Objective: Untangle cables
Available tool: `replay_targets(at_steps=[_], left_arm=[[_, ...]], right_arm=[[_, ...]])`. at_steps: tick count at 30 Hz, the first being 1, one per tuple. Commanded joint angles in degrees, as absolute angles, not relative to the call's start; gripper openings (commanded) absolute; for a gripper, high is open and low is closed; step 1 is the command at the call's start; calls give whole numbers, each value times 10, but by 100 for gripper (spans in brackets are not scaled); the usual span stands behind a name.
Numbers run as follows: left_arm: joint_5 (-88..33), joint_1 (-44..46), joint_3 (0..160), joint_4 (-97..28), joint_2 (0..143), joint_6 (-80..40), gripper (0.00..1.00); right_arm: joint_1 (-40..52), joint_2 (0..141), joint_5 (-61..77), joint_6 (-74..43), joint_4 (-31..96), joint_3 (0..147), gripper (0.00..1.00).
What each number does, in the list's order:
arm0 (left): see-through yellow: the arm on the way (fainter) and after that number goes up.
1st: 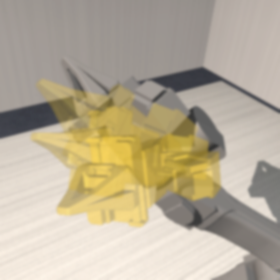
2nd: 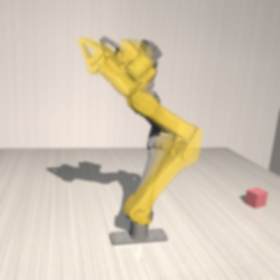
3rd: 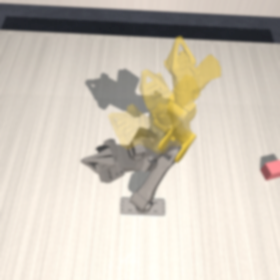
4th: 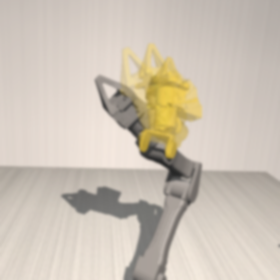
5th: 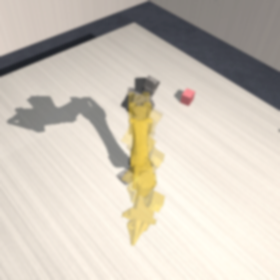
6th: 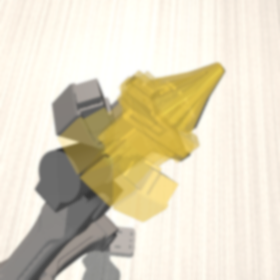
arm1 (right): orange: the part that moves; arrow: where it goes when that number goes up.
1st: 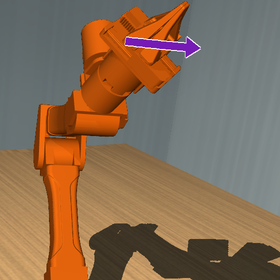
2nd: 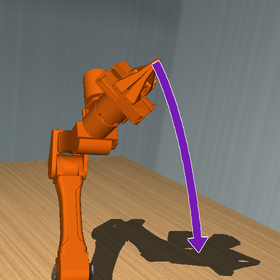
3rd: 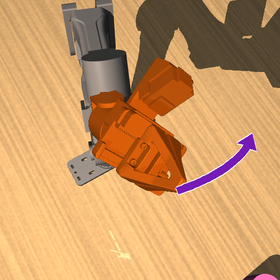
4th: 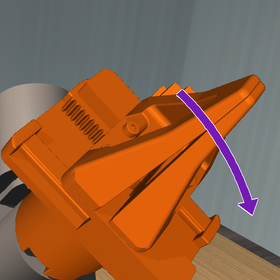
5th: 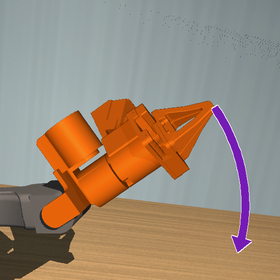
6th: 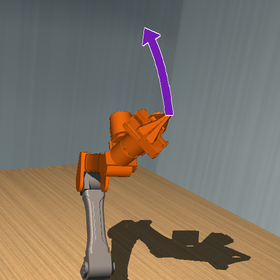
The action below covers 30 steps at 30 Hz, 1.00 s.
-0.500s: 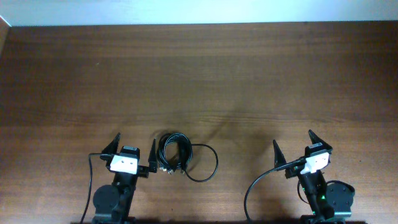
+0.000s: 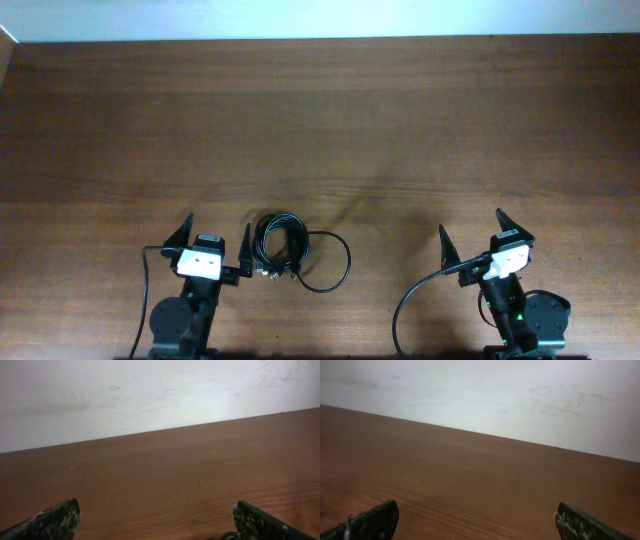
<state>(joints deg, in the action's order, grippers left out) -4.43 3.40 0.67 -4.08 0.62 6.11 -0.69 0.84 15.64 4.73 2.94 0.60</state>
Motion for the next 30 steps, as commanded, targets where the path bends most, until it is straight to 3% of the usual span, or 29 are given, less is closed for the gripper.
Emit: replay_targets(at_steps=[1, 25, 30], left_arm=[[-42, 32, 5, -44, 4, 52, 99], [-43, 32, 6, -45, 4, 52, 99], [-50, 32, 50, -104, 4, 52, 99]], right_arm=[[-3, 4, 147, 47, 33, 3, 99], [-3, 4, 147, 47, 33, 3, 99], [-3, 4, 147, 47, 33, 3, 99]])
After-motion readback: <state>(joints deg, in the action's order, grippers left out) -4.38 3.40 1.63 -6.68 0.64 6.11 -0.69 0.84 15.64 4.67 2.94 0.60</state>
